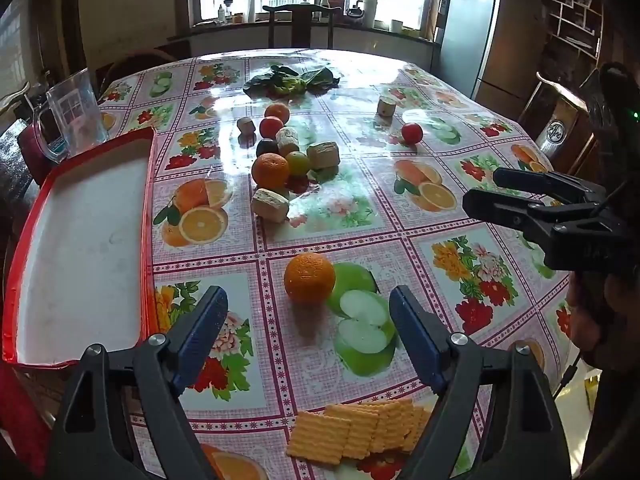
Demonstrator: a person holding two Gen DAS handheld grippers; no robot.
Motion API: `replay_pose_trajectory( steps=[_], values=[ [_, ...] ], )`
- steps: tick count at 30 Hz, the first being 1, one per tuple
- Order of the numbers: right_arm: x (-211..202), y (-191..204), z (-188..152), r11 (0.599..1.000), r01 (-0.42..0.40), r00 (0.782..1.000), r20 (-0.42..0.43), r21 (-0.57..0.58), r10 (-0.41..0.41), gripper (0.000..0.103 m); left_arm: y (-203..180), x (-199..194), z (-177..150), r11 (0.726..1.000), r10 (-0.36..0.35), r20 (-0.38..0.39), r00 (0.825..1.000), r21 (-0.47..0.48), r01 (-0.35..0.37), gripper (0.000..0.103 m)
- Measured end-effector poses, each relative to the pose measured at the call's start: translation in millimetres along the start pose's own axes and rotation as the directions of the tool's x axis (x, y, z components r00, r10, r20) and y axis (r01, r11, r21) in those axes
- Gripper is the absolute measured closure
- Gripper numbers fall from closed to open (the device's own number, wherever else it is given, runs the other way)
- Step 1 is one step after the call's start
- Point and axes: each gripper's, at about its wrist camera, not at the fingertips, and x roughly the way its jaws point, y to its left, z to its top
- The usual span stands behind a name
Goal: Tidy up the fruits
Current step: 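Grasp the orange with the left tool while the right tool grasps the red tomato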
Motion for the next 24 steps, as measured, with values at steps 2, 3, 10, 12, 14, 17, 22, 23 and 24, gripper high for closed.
replay_pose_trajectory(
  steps=[2, 3, 10, 12, 14, 17, 22, 23, 24],
  values=[
    [-2, -2, 0, 1.0, 0.001, 1.0, 0.002, -0.009, -0.001, 0.012, -2, 1, -1, 1.0, -0.002, -0.006, 1.0, 0.0, 0.002, 0.02],
    [-2, -5, -2, 1.0, 0.003, 1.0, 0.008, -0.012, -0.002, 0.012, -2, 2, -1, 1.0, -0.004, -0.008, 1.0, 0.0, 0.004, 0.02],
    [-3, -4, 6, 1.0, 0.007, 1.0, 0.009, -0.023, -0.007, 0.012, -4, 1, 1, 1.0, 0.004, -0.006, 1.0, 0.0, -0.004, 0.02],
    [-5, -5, 6, 1.0, 0.008, 1.0, 0.011, -0.027, -0.008, 0.012, -4, 1, 2, 1.0, 0.004, -0.006, 1.0, -0.001, -0.004, 0.02],
    [-4, -5, 6, 0.999, 0.012, 1.0, 0.013, -0.032, -0.011, 0.012, -3, 1, 2, 1.0, 0.005, -0.006, 1.0, -0.003, -0.005, 0.02],
    [-5, -7, 6, 1.0, 0.008, 1.0, 0.016, -0.03, -0.007, 0.012, -3, 1, 3, 1.0, 0.007, -0.005, 1.0, -0.002, -0.007, 0.02],
    [-3, -10, 7, 1.0, 0.004, 1.0, 0.006, -0.024, -0.004, 0.012, -3, 3, 4, 1.0, 0.006, -0.006, 1.0, -0.007, -0.006, 0.02],
    [-2, -11, 7, 1.0, 0.006, 1.0, 0.003, -0.025, -0.006, 0.012, -2, 4, 4, 1.0, 0.006, -0.007, 1.0, -0.009, -0.006, 0.02],
    [-2, -11, 7, 1.0, 0.004, 1.0, 0.002, -0.023, -0.004, 0.012, -2, 5, 4, 1.0, 0.005, -0.007, 1.0, -0.009, -0.005, 0.02]
  ],
)
